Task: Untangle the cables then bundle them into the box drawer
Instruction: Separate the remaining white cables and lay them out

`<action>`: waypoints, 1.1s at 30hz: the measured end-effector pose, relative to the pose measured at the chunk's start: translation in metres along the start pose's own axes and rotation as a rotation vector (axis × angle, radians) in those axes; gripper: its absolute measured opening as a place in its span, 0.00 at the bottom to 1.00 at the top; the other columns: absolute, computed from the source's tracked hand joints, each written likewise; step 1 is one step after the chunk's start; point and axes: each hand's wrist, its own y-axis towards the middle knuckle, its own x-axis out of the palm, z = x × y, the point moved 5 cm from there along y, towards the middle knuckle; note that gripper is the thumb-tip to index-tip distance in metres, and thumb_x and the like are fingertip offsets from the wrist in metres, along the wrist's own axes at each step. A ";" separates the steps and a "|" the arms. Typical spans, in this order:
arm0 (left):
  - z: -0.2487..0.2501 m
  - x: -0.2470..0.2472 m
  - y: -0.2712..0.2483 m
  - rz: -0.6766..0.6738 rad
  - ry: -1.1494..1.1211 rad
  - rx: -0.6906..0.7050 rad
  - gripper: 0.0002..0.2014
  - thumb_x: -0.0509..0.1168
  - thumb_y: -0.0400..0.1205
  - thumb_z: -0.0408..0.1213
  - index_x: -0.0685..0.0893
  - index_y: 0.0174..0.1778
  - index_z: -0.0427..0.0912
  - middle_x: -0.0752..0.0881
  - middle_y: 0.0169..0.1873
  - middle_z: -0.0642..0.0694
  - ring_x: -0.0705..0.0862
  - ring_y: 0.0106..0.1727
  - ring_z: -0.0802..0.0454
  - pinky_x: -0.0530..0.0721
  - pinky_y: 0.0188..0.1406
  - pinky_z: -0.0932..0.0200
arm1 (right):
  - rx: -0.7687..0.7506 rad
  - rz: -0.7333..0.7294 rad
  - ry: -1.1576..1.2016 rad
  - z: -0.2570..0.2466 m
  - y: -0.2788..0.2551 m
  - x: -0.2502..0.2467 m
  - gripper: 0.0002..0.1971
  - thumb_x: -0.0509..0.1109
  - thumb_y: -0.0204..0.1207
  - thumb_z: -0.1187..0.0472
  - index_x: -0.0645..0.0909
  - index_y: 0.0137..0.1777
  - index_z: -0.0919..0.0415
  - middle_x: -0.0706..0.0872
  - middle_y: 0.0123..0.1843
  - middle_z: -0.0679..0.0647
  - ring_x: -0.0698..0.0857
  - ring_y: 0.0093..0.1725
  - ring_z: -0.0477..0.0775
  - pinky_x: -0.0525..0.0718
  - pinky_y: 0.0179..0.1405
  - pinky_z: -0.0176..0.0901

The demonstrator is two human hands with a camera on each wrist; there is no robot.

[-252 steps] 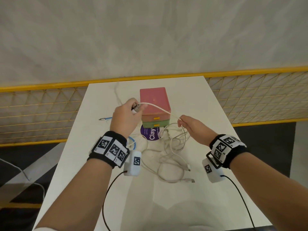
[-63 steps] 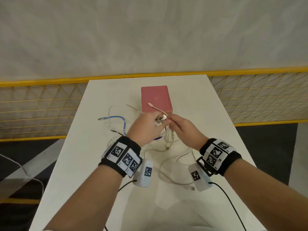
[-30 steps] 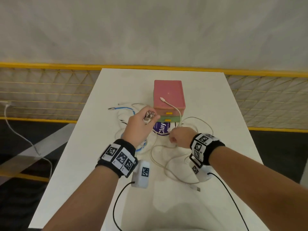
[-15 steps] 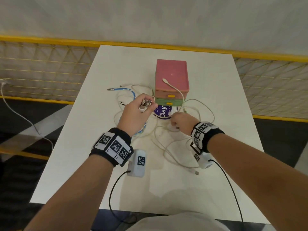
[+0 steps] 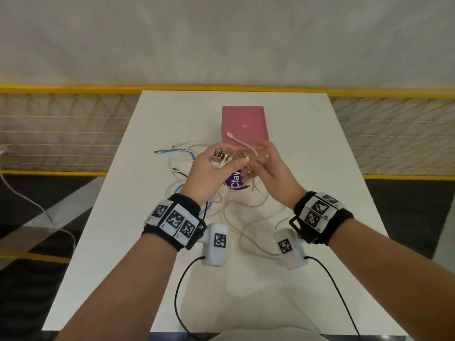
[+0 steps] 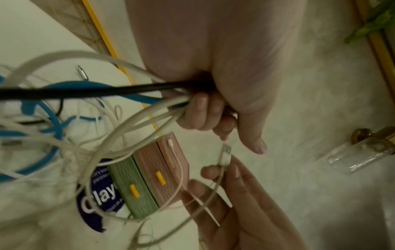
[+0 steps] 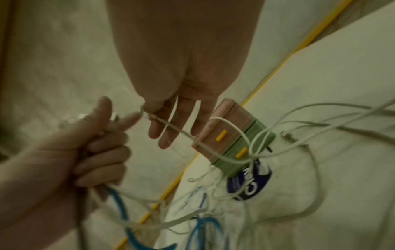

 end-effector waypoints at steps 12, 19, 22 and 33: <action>0.010 0.018 0.011 -0.053 -0.165 -0.170 0.09 0.73 0.79 0.43 0.87 0.43 0.39 0.77 0.20 0.57 0.71 0.20 0.61 0.70 0.19 0.69 | 0.127 0.023 0.233 -0.018 -0.021 0.006 0.10 0.59 0.83 0.71 0.68 0.62 0.67 0.84 0.43 0.60 0.86 0.40 0.55 0.82 0.52 0.62; 0.030 0.028 0.013 -0.064 -0.275 -0.098 0.09 0.66 0.84 0.41 0.77 0.41 0.41 0.74 0.20 0.53 0.79 0.26 0.53 0.85 0.41 0.49 | 0.098 -0.090 -0.115 -0.018 -0.024 0.010 0.11 0.56 0.86 0.65 0.77 0.43 0.60 0.76 0.33 0.52 0.77 0.34 0.49 0.79 0.41 0.32; 0.044 0.012 0.017 -0.010 -0.416 -0.095 0.09 0.70 0.81 0.40 0.77 0.39 0.45 0.68 0.19 0.53 0.65 0.19 0.57 0.72 0.18 0.62 | 0.118 -0.124 -0.279 -0.008 -0.028 0.003 0.13 0.55 0.86 0.61 0.75 0.40 0.57 0.74 0.31 0.47 0.74 0.32 0.45 0.75 0.40 0.37; 0.049 0.027 -0.012 -0.368 0.316 -0.097 0.11 0.74 0.78 0.42 0.80 0.32 0.56 0.79 0.15 0.67 0.76 0.20 0.72 0.68 0.19 0.78 | 0.048 -0.008 -0.309 -0.030 -0.009 -0.028 0.12 0.61 0.84 0.56 0.81 0.45 0.61 0.84 0.44 0.69 0.80 0.43 0.65 0.79 0.45 0.53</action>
